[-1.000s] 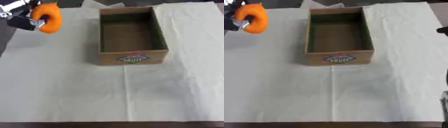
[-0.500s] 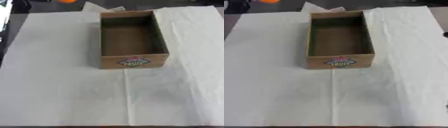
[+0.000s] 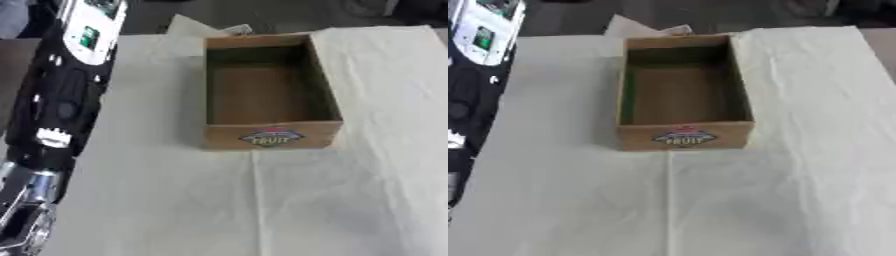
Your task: Pick up objects on the table and place them in the box.
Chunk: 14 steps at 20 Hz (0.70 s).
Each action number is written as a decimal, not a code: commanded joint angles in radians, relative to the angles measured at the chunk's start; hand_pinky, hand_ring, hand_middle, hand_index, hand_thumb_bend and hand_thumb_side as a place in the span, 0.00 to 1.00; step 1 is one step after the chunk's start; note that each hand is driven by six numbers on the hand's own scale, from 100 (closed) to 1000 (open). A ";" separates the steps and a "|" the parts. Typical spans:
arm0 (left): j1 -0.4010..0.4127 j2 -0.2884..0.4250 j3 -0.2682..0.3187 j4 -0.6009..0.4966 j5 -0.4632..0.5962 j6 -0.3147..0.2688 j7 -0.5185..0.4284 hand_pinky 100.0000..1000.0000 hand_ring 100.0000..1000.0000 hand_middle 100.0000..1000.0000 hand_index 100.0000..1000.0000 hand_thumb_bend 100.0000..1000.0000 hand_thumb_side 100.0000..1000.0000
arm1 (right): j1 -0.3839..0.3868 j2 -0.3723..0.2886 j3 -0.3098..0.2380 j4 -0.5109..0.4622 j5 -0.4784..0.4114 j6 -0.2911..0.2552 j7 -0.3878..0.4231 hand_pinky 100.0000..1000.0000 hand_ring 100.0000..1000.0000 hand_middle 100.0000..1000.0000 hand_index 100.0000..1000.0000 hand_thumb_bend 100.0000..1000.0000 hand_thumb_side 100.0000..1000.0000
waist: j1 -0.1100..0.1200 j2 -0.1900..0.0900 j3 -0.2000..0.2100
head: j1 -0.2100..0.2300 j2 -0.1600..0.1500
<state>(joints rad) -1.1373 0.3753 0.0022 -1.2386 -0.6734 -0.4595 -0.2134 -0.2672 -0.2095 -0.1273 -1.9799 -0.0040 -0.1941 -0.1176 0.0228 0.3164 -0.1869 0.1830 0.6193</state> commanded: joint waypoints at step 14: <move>0.008 -0.040 -0.115 0.176 -0.161 -0.201 0.168 0.06 0.38 0.32 0.53 0.00 0.29 | -0.021 0.018 0.020 -0.020 -0.019 0.037 0.027 0.92 1.00 0.54 0.79 0.00 0.98 | 0.007 -0.001 -0.031 | 0.009 -0.020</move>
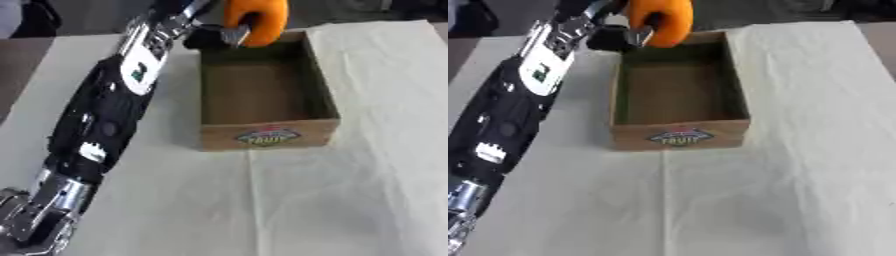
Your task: Pick up objects on the table and place them in the box.
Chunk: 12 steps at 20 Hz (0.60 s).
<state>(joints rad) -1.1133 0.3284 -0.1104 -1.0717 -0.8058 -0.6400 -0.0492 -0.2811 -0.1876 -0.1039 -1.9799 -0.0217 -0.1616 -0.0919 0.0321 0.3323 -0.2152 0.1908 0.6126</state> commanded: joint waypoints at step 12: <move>0.012 -0.016 0.034 0.102 -0.183 -0.013 -0.096 0.09 0.40 0.35 0.55 0.00 0.23 | -0.016 0.005 0.003 -0.020 0.017 0.035 -0.033 0.91 0.99 0.51 0.75 0.00 0.99 | -0.009 0.000 -0.032 | 0.022 -0.020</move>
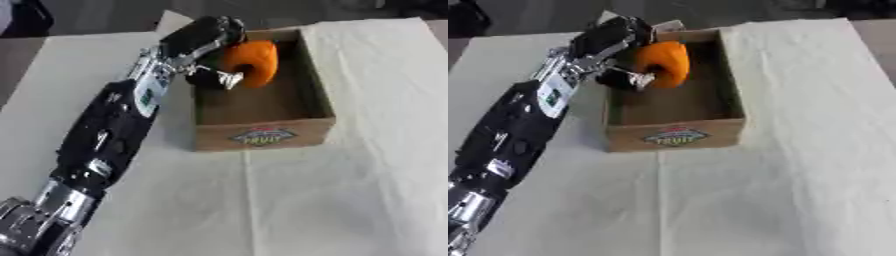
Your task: Pick up objects on the table and place them in the box.
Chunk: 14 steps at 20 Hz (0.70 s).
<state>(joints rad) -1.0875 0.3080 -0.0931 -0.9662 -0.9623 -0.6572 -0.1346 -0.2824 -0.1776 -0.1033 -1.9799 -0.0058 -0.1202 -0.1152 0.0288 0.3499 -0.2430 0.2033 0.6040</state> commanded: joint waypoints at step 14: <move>-0.007 0.035 -0.022 -0.029 -0.214 0.044 -0.136 0.56 0.78 0.70 0.99 0.51 0.71 | -0.021 -0.005 0.009 -0.020 -0.013 -0.017 -0.006 0.92 0.99 0.51 0.76 0.00 0.98 | -0.002 -0.010 -0.019 | 0.020 -0.006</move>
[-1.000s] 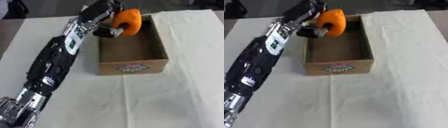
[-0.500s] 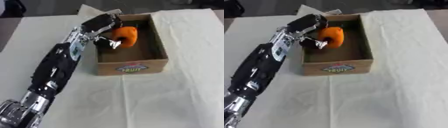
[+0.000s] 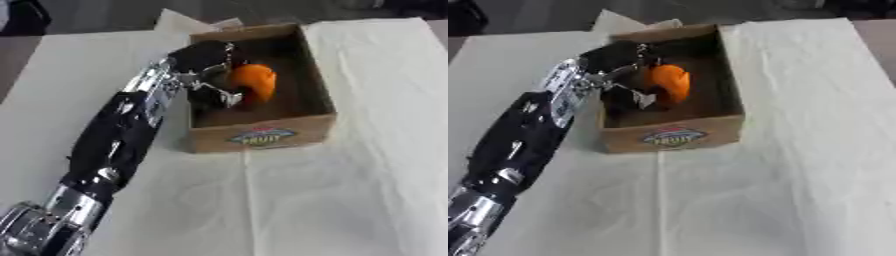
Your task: Pick up objects on the table and place them in the box.
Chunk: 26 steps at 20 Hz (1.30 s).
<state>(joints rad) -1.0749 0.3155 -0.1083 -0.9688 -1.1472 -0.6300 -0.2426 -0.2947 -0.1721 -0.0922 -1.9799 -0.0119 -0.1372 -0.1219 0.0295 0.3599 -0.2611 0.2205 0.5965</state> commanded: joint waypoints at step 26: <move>0.261 0.195 0.195 -0.600 1.170 0.368 0.377 0.38 0.65 0.52 0.88 0.25 0.91 | 0.031 -0.021 -0.027 -0.020 -0.009 0.004 -0.028 0.92 0.99 0.51 0.76 0.00 0.98 | -0.020 -0.052 0.097 | -0.133 0.053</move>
<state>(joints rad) -0.8014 0.4639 0.0639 -1.5116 -0.0533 -0.2941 0.1400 -0.2588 -0.1729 -0.1106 -1.9799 -0.0170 -0.1349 -0.1459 0.0107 0.3321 -0.1604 0.1022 0.6413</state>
